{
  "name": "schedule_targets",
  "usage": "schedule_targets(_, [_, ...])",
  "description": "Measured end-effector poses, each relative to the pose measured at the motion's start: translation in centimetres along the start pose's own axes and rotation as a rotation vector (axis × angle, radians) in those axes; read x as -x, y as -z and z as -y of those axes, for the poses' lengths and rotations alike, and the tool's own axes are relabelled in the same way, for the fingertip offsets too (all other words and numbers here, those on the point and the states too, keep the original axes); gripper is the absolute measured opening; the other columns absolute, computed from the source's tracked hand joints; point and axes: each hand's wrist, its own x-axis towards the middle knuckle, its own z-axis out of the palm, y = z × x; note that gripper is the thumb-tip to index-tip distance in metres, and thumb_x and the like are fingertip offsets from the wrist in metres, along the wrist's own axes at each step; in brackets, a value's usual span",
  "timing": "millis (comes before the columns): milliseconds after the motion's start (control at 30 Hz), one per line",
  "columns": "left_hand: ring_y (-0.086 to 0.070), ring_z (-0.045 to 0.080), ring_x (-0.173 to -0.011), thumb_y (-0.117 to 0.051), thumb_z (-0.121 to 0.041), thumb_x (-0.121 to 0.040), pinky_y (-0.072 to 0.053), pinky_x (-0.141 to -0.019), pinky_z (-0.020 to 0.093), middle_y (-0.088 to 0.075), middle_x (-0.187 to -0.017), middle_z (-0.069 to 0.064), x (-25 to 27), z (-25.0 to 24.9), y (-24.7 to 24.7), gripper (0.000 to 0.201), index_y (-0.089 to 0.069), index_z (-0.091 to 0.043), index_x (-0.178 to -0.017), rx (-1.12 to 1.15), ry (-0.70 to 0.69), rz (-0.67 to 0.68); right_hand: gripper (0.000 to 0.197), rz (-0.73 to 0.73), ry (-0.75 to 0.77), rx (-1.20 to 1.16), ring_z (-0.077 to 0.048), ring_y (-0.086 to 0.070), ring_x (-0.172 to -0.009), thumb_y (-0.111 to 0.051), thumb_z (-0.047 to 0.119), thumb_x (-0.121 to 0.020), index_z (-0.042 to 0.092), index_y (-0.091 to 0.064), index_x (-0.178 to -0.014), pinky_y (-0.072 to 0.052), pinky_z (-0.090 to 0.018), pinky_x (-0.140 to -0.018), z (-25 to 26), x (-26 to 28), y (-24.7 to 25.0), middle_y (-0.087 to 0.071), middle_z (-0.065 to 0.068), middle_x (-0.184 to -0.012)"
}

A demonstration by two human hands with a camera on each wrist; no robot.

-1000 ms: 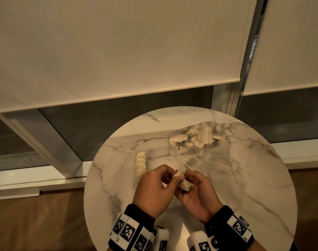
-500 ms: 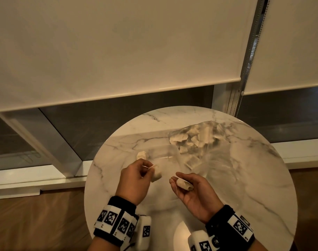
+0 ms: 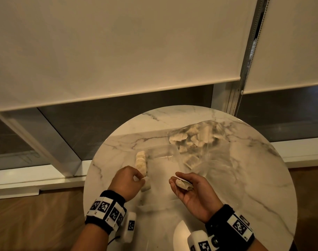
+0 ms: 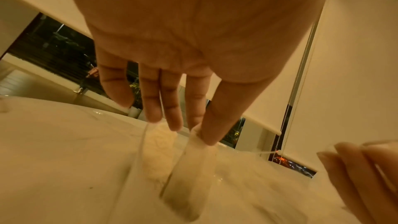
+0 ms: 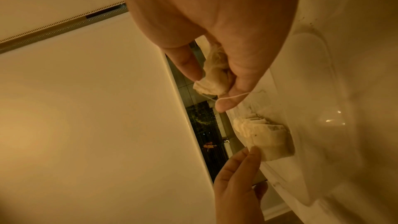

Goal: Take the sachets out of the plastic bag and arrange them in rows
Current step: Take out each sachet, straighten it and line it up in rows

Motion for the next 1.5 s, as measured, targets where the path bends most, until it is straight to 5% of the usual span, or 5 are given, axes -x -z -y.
schedule_targets(333, [-0.033,0.016,-0.134,-0.069,-0.043,-0.085,-0.034,-0.105,0.041,-0.044,-0.145,-0.011,-1.4,0.3,-0.1,0.011,-0.076,-0.040,-0.093,-0.296,0.056,-0.022,0.028,-0.005,-0.001,0.010,-0.034,-0.071,-0.086,-0.064,-0.001,-0.085,-0.003,-0.060,-0.112,-0.059,-0.035,-0.085,0.1,0.1,0.0,-0.066,-0.024,-0.097])
schedule_targets(600, [-0.063,0.016,-0.103,-0.069,-0.037,-0.083,-0.051,-0.091,0.036,-0.067,-0.113,-0.014,-3.0,-0.2,0.6,0.012,-0.069,-0.040,-0.071,-0.266,0.111,-0.016,0.024,-0.018,-0.017,0.029,-0.034,-0.072,-0.085,-0.065,0.000,-0.084,-0.004,-0.063,-0.108,-0.057,-0.036,-0.088,0.2,0.1,-0.1,-0.069,-0.024,-0.096])
schedule_targets(1000, [-0.062,0.017,-0.102,-0.069,-0.040,-0.082,-0.053,-0.088,0.036,-0.064,-0.116,-0.008,-3.3,0.2,1.0,0.013,-0.071,-0.038,-0.094,-0.216,0.092,-0.060,0.027,-0.007,-0.023,0.041,-0.037,-0.068,-0.099,-0.063,0.000,-0.084,-0.006,-0.063,-0.111,-0.058,-0.037,-0.089,0.3,0.1,-0.1,-0.068,-0.025,-0.102])
schedule_targets(1267, [-0.057,0.011,-0.106,-0.073,-0.038,-0.081,-0.045,-0.091,0.035,-0.063,-0.111,-0.017,-0.4,-3.0,1.8,0.012,-0.073,-0.035,-0.092,-0.014,-0.201,-0.303,0.028,0.032,0.003,0.055,-0.038,-0.070,-0.102,-0.061,0.001,-0.085,-0.007,-0.062,-0.111,-0.058,-0.040,-0.091,0.1,-0.1,-0.2,-0.066,-0.028,-0.106])
schedule_targets(1500, [-0.059,-0.002,-0.098,-0.074,-0.042,-0.080,-0.045,-0.086,0.015,-0.066,-0.099,-0.020,4.0,-7.3,-0.4,0.029,-0.072,-0.039,-0.108,0.205,-0.527,0.012,0.038,0.185,0.012,0.081,-0.031,-0.067,-0.095,-0.046,0.005,-0.084,-0.011,-0.062,-0.115,-0.057,-0.037,-0.088,-0.1,0.4,-0.3,-0.062,-0.028,-0.107])
